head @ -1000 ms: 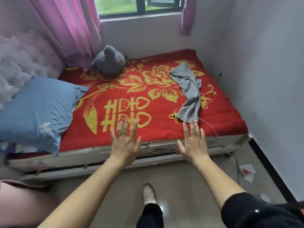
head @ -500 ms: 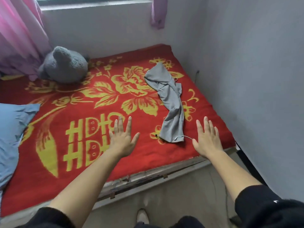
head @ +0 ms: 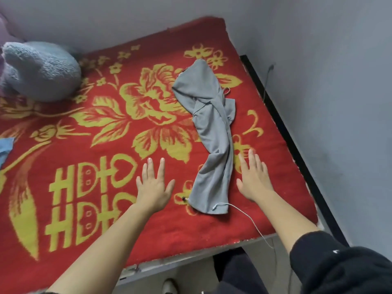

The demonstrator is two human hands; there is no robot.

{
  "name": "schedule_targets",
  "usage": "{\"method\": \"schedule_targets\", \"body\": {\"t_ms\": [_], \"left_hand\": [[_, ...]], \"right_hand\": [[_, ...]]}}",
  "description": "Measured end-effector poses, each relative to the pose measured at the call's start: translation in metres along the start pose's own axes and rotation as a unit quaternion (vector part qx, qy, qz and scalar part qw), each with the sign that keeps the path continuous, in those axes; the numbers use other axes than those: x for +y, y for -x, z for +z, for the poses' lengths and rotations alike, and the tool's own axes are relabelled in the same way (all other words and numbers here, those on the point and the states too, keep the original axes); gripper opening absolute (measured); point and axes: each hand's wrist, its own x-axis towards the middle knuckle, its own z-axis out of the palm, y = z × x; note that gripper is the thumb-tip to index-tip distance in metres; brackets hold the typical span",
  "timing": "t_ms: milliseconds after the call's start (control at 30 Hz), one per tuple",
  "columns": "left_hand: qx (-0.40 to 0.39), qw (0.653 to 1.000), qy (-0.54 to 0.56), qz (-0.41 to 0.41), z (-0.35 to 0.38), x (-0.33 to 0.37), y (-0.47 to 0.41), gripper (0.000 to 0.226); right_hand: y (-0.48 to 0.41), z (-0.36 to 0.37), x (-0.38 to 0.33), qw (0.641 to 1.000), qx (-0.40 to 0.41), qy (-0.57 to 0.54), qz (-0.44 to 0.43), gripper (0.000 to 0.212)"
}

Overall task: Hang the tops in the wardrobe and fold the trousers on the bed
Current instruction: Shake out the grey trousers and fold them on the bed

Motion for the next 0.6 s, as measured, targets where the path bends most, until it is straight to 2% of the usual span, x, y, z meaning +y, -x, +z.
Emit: {"method": "schedule_targets", "body": {"t_ms": [200,333,467,533,600], "left_hand": [[-0.022,0.995,0.06,-0.079,0.045,0.016,-0.079,0.075],[-0.045,0.996,0.035,-0.061,0.096,0.009,-0.144,0.075],[-0.105,0.993,-0.006,-0.056,0.16,-0.019,-0.195,0.067],[-0.148,0.986,-0.001,-0.074,0.192,-0.033,-0.204,0.066],[-0.171,0.984,-0.012,-0.059,0.211,-0.044,-0.205,0.071]], "right_hand": [[-0.12,0.036,-0.005,0.996,-0.054,-0.05,-0.042,0.084],[-0.189,0.069,-0.019,0.981,-0.018,-0.194,0.017,0.08],[-0.224,0.119,-0.022,0.971,0.019,-0.23,0.069,0.072],[-0.238,0.143,-0.022,0.963,0.014,-0.245,0.112,0.066],[-0.25,0.157,-0.027,0.942,-0.001,-0.291,0.166,0.07]]}}
